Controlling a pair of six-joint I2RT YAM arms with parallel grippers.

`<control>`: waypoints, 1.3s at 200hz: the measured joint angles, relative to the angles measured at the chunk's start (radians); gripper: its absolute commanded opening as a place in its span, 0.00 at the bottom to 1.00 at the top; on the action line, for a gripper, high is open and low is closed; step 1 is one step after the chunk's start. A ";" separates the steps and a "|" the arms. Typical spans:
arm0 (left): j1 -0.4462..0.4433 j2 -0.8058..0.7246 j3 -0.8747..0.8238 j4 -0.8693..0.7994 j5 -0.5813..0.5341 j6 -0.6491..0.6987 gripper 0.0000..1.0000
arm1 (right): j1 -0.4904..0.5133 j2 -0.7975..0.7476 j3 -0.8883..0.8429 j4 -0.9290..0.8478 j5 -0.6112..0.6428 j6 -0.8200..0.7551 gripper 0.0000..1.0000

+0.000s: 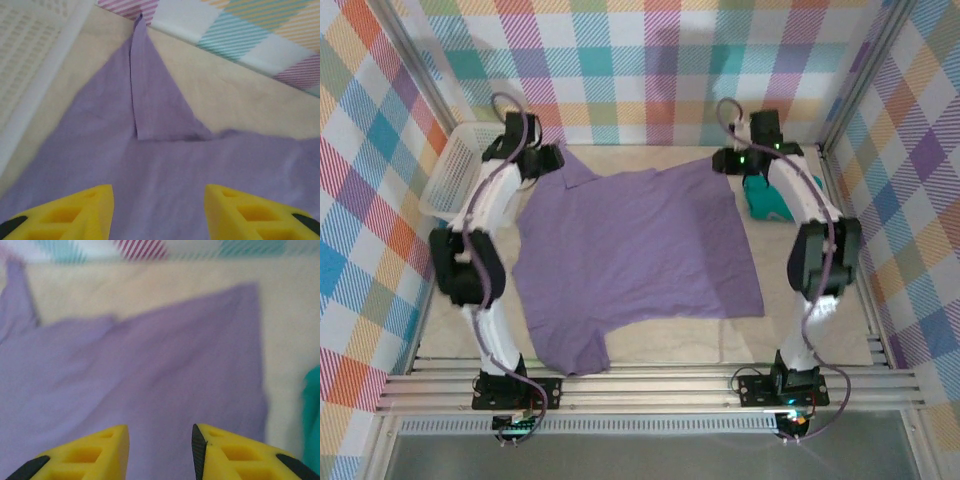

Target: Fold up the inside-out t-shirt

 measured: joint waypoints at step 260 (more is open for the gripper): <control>-0.007 0.475 0.158 0.042 0.049 -0.056 0.53 | 0.021 0.463 0.196 0.095 0.038 0.354 0.34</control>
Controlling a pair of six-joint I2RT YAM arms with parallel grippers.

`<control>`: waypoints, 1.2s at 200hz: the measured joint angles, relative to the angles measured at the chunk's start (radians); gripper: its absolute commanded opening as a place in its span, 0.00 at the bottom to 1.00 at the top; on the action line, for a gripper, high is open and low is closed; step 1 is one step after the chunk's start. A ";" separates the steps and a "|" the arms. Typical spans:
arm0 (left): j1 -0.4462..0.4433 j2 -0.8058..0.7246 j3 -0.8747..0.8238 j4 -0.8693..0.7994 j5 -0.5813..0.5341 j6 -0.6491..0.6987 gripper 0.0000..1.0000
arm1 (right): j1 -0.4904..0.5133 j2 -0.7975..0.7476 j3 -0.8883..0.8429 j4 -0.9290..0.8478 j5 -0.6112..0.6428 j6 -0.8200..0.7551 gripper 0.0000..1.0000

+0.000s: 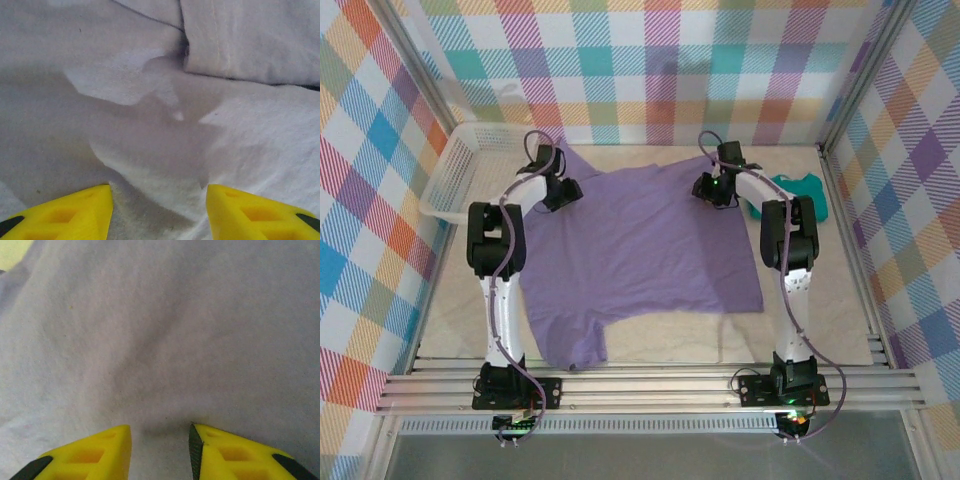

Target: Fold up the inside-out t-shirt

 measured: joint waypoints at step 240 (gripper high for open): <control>-0.068 -0.975 -1.031 0.113 0.078 -0.172 0.58 | 0.003 -0.996 -1.152 -0.174 0.144 0.000 0.52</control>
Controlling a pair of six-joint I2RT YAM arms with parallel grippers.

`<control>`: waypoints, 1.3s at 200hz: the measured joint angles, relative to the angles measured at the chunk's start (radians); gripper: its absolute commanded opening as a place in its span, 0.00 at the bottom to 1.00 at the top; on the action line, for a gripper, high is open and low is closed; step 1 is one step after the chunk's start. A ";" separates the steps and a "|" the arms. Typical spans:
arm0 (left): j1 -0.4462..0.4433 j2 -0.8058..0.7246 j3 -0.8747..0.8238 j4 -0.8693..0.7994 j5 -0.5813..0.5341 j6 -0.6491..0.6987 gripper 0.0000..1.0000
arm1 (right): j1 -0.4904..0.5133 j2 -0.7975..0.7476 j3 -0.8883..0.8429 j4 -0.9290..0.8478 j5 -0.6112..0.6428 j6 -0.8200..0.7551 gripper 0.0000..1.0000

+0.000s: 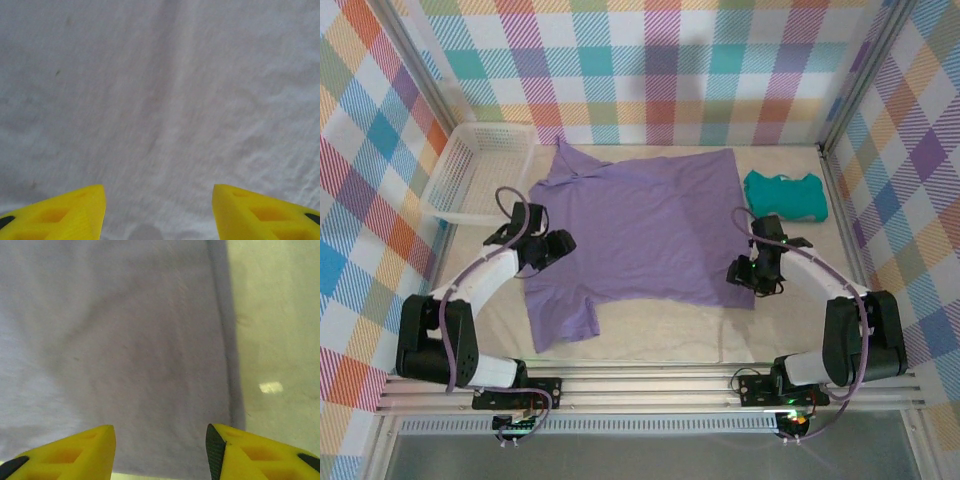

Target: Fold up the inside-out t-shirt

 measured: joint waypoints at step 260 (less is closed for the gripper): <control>-0.036 -0.318 -0.236 -0.373 -0.143 -0.144 0.57 | -0.019 0.021 -0.038 0.025 0.014 0.064 0.01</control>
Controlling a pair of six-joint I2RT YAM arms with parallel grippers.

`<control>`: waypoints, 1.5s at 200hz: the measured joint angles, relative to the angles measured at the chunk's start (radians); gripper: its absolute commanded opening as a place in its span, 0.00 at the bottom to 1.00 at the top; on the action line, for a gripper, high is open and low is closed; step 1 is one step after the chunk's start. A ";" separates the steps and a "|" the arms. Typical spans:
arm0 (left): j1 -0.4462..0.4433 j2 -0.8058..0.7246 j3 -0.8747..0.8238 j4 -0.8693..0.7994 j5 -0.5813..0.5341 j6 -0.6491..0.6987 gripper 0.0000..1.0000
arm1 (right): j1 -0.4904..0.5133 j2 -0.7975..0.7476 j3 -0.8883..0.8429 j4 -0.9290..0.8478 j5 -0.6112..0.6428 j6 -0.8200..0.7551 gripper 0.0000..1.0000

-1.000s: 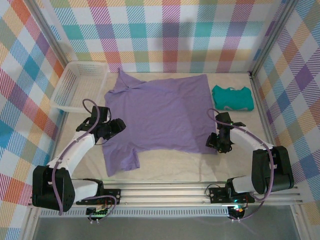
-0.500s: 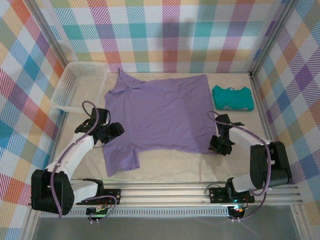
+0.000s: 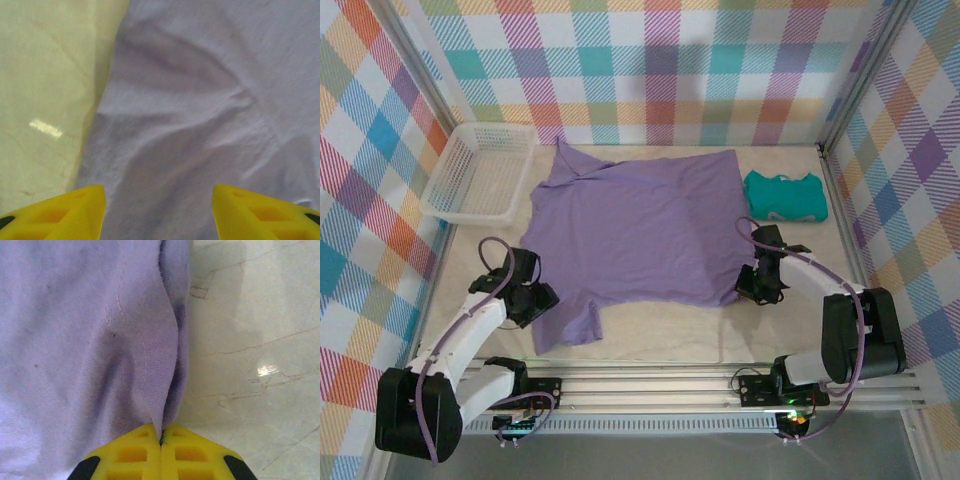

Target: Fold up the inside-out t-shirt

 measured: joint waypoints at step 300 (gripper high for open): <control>-0.149 0.162 -0.014 -0.113 -0.007 -0.160 0.00 | -0.026 -0.095 0.051 0.019 -0.053 -0.060 0.00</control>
